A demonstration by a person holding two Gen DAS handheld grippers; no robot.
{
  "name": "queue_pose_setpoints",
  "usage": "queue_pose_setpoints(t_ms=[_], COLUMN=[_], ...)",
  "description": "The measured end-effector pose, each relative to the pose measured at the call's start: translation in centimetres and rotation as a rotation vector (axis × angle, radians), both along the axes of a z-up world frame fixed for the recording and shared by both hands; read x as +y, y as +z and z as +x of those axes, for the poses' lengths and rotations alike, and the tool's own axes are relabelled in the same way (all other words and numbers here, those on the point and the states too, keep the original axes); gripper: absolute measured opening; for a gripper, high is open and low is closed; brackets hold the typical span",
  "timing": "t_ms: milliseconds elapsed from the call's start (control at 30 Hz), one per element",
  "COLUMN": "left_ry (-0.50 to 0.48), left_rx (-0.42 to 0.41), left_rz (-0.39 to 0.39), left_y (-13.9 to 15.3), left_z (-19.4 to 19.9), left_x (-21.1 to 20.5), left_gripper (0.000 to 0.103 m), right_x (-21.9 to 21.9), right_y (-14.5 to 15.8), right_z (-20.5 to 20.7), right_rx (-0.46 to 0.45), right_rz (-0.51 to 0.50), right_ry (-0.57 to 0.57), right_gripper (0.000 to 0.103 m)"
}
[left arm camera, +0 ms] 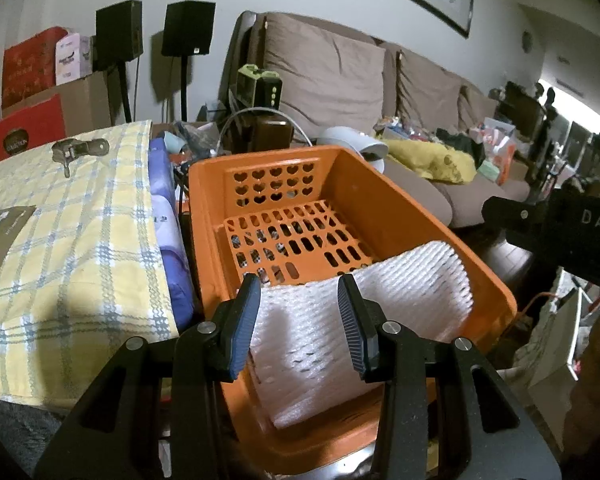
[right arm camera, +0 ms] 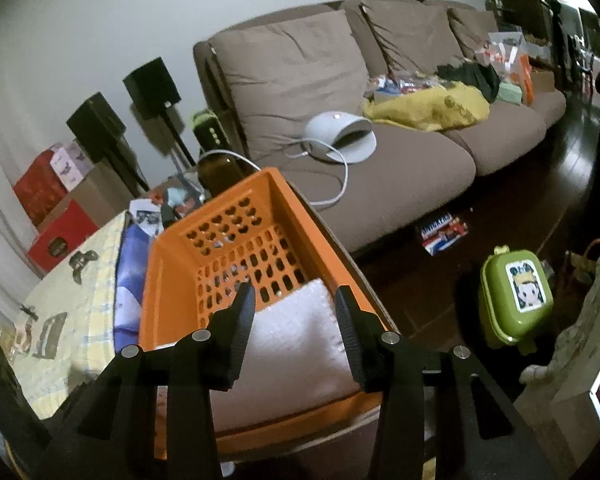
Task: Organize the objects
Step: 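Withdraw both grippers from the basket and turn toward the table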
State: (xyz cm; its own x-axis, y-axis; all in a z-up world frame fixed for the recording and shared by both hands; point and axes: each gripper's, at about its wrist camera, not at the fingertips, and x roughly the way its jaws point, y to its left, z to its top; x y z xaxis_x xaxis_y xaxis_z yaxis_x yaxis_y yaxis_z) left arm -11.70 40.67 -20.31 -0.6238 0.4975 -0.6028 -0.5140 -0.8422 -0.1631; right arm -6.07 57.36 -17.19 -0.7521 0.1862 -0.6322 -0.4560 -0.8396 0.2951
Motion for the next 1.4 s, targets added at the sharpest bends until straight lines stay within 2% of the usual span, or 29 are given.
queue_pose_setpoints(t_ms=[133,300,467,600,633,733,800,900,1000,1067,1100,1167,1233,1400], left_ry=[-0.033,-0.046,0.017,0.073,0.076,0.110,0.156,0.249,0.353,0.419,0.449,0.501,0.526,0.527], left_rx=[-0.002,0.008,0.047,0.084,0.094,0.129,0.143,0.141,0.154,0.173,0.191,0.232,0.243,0.127], left_rz=[0.022,0.074,0.111,0.160,0.168,0.128,0.107,0.083,0.061,0.042,0.034,0.026,0.030,0.087], left_y=[1.1,4.5,8.9,12.0,12.7,14.9,16.1,17.5,18.2,18.5,18.4,18.4,18.0,15.8], left_z=[0.4,0.4,-0.5,-1.2,-1.4,-1.9,-2.5,-3.5,-4.2,-4.3,-4.2,-3.8,-3.7,-4.7], left_x=[-0.7,-3.8,-8.9,-14.0,-15.3,-19.7,-22.3,-26.8,-31.2,-34.1,-35.5,-38.3,-40.3,-45.5], left_gripper=[0.037,0.040,0.041,0.042,0.045,0.048,0.049,0.053,0.060,0.071,0.074,0.085,0.092,0.092], right_x=[-0.3,-0.6,-0.9,-2.0,-2.4,-3.8,-4.3,-5.5,-7.1,-8.4,-9.0,-10.3,-11.7,-15.4], right_y=[0.8,1.7,2.8,4.0,4.3,5.2,5.4,6.0,6.8,7.4,7.5,7.6,7.3,5.8], right_z=[0.4,0.9,1.2,1.2,1.2,1.0,0.9,0.7,0.6,0.6,0.7,0.8,0.8,-0.6], right_rx=[0.038,0.072,0.101,0.104,0.101,0.096,0.100,0.105,0.112,0.119,0.122,0.123,0.113,0.051], right_rz=[0.036,0.075,0.048,0.083,0.099,0.147,0.145,0.128,0.143,0.160,0.161,0.140,0.094,-0.002], right_ry=[0.016,0.020,0.026,0.041,0.045,0.060,0.074,0.104,0.139,0.166,0.181,0.217,0.254,0.321], right_gripper=[0.043,0.044,0.046,0.049,0.050,0.055,0.060,0.063,0.069,0.074,0.077,0.079,0.081,0.082])
